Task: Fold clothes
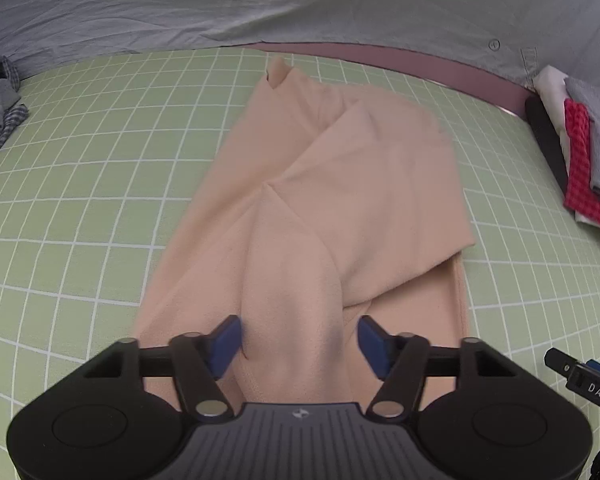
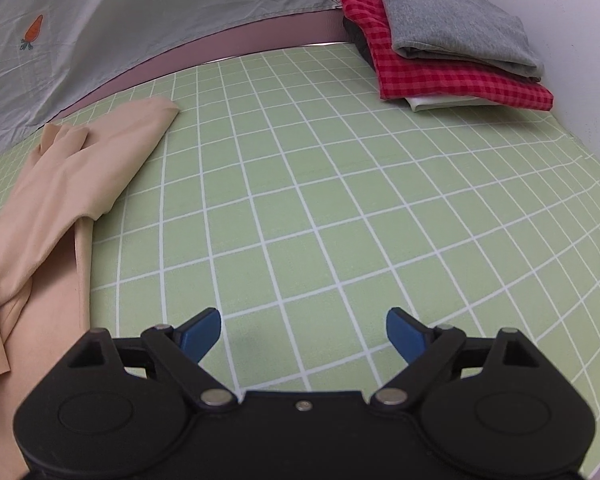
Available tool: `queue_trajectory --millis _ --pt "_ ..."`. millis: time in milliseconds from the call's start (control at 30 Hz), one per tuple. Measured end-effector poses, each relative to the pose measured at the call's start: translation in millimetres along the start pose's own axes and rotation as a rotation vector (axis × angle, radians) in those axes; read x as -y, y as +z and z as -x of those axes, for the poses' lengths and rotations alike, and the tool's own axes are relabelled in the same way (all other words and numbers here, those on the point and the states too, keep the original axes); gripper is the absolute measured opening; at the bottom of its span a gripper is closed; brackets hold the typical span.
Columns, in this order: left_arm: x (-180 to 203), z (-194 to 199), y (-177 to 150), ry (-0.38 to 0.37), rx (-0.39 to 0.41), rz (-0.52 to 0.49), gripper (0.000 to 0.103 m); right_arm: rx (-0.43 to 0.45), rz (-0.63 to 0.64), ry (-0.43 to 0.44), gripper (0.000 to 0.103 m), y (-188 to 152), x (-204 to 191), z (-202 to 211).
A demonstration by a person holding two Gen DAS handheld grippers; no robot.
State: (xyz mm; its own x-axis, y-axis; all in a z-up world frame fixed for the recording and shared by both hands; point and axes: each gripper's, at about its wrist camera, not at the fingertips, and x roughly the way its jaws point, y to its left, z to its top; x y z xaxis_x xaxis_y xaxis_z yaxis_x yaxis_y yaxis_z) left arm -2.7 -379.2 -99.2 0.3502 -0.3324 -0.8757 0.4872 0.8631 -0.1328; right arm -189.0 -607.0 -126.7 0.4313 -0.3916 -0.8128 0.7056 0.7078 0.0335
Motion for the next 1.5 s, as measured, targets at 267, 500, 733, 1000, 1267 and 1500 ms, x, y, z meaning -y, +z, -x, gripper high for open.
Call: queue_trajectory --millis 267,500,733,1000,1267,1500 --pt "-29 36 23 -0.115 0.102 0.019 0.005 -0.014 -0.022 -0.04 0.09 -16 -13 8" --pt "-102 87 82 -0.207 0.301 0.2 0.005 -0.035 -0.007 -0.063 0.09 -25 -50 13" --pt "-216 81 141 0.004 0.42 0.413 0.011 -0.01 0.066 -0.08 0.09 -23 -87 17" --pt "-228 46 82 0.155 0.246 0.392 0.063 0.048 0.115 -0.065 0.09 -8 -104 20" --pt "-147 18 -27 0.094 -0.01 0.166 0.068 0.02 0.201 0.053 0.089 -19 -121 28" --pt "-128 22 -67 0.124 -0.048 0.083 0.077 -0.011 0.287 0.046 0.08 -44 -129 39"
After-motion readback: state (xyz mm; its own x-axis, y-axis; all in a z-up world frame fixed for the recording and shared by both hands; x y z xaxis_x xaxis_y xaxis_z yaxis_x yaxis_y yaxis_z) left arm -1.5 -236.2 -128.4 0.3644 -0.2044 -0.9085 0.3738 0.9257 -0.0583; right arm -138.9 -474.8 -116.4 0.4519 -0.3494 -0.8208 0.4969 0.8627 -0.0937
